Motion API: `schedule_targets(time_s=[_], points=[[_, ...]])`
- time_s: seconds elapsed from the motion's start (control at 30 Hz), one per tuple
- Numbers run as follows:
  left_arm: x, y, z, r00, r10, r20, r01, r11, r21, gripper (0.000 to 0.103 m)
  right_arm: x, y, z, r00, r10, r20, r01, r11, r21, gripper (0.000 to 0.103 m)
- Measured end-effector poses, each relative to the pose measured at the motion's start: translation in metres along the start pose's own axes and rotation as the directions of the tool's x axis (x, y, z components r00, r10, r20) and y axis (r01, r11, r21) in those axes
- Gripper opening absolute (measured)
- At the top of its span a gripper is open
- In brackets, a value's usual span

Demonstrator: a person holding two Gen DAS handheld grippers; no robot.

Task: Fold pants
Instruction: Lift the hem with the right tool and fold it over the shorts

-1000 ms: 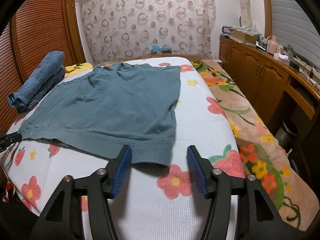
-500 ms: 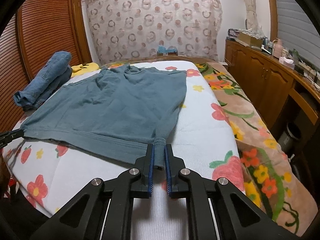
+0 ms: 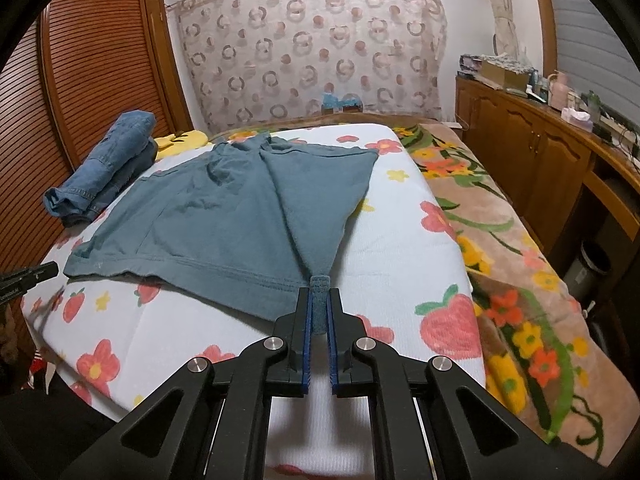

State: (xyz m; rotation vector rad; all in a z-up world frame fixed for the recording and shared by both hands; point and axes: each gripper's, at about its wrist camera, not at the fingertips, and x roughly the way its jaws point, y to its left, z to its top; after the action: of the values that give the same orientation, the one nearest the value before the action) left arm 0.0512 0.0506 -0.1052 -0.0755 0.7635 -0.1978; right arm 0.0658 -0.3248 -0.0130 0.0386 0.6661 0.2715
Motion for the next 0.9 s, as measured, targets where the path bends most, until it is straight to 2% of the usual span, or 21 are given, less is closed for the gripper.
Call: schedule_targets(time_s=[0.03,0.1,0.13,0.2,0.33,0.37,0.4,0.53,0.57,0.7,0.9], points=[[0.002,0.001,0.001,1.0,0.007,-0.004,-0.007,1.0,-0.008,0.017,0.001,0.0,-0.001,1.0,-0.004,-0.003,0.004,1.0,-0.003,0.006],[0.005,0.002,0.003,1.0,0.006,-0.006,-0.006,1.0,-0.016,0.04,0.004,0.003,-0.001,1.0,-0.008,-0.01,0.008,1.0,-0.004,0.006],[0.007,0.003,0.004,1.0,0.007,-0.002,-0.007,1.0,-0.016,0.046,0.005,0.002,-0.002,1.0,-0.009,-0.012,0.009,1.0,-0.003,0.006],[0.01,0.002,0.006,1.0,0.005,-0.001,-0.005,1.0,-0.009,0.052,0.008,0.003,-0.001,1.0,-0.008,-0.016,0.008,1.0,0.002,0.006],[0.023,0.001,0.009,1.0,-0.012,-0.015,0.012,1.0,-0.017,0.052,0.008,0.003,0.0,1.0,-0.004,-0.019,0.004,1.0,0.01,0.006],[0.025,0.0,0.01,1.0,-0.022,-0.019,0.021,1.0,-0.022,0.05,0.008,0.003,0.0,1.0,-0.004,-0.018,0.004,1.0,0.009,0.006],[0.027,0.0,0.011,0.999,-0.025,-0.026,0.025,0.999,-0.022,0.041,0.008,0.004,0.0,1.0,-0.005,-0.017,0.005,1.0,0.008,0.006],[0.031,-0.003,0.009,0.999,-0.006,-0.046,0.006,1.0,0.003,0.021,0.008,0.005,0.0,1.0,-0.004,-0.018,0.004,1.0,0.003,0.006],[0.028,-0.003,0.009,0.999,-0.012,-0.04,0.012,1.0,0.007,0.011,0.007,0.005,0.0,1.0,-0.007,-0.016,0.007,1.0,-0.005,0.006],[0.016,-0.007,0.008,0.999,-0.019,-0.026,0.02,1.0,0.024,0.008,0.004,0.004,0.0,1.0,0.012,-0.006,-0.012,1.0,0.001,0.006],[-0.008,-0.013,0.011,0.999,-0.046,0.008,0.045,0.998,0.032,0.007,-0.004,0.004,0.001,1.0,0.027,0.008,-0.027,1.0,0.006,0.006]])
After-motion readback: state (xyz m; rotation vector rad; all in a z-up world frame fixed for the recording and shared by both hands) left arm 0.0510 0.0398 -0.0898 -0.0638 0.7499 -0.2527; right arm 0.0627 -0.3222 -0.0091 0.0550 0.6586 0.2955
